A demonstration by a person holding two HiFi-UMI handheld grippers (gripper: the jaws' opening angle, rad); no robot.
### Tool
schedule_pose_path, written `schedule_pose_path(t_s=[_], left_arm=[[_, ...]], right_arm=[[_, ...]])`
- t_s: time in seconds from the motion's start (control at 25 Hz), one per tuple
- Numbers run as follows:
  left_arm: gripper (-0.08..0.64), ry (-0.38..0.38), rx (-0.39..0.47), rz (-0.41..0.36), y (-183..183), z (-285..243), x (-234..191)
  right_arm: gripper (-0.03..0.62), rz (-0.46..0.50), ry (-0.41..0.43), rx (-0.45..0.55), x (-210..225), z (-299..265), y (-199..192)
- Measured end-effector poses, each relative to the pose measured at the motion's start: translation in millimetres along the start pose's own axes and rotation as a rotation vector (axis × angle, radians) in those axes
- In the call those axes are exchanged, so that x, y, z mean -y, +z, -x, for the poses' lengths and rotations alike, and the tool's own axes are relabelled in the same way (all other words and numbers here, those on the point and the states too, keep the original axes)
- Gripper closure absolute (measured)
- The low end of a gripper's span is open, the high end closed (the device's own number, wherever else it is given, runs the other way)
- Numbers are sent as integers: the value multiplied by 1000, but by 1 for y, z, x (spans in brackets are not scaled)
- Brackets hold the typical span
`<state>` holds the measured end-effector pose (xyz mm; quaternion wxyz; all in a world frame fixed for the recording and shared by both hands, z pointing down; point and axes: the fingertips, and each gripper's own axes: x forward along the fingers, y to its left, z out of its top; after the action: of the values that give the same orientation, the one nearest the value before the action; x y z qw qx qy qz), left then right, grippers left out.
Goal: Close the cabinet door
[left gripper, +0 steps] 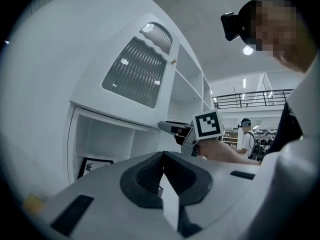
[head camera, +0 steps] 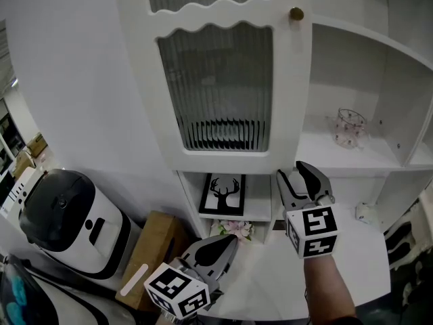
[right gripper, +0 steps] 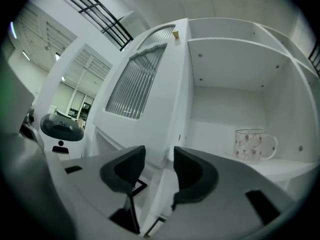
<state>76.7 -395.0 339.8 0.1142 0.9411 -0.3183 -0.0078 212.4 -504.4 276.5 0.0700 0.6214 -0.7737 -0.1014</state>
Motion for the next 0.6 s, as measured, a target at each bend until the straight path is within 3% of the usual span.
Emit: schedule_pose_path(t_s=[0.24, 0.6], left_arm=[[554, 0, 4, 0, -1, 6, 5], [554, -4, 24, -8, 7, 34, 13]], right_arm=[[420, -7, -5, -5, 0, 1, -1], [529, -54, 5, -3, -10, 31, 6]])
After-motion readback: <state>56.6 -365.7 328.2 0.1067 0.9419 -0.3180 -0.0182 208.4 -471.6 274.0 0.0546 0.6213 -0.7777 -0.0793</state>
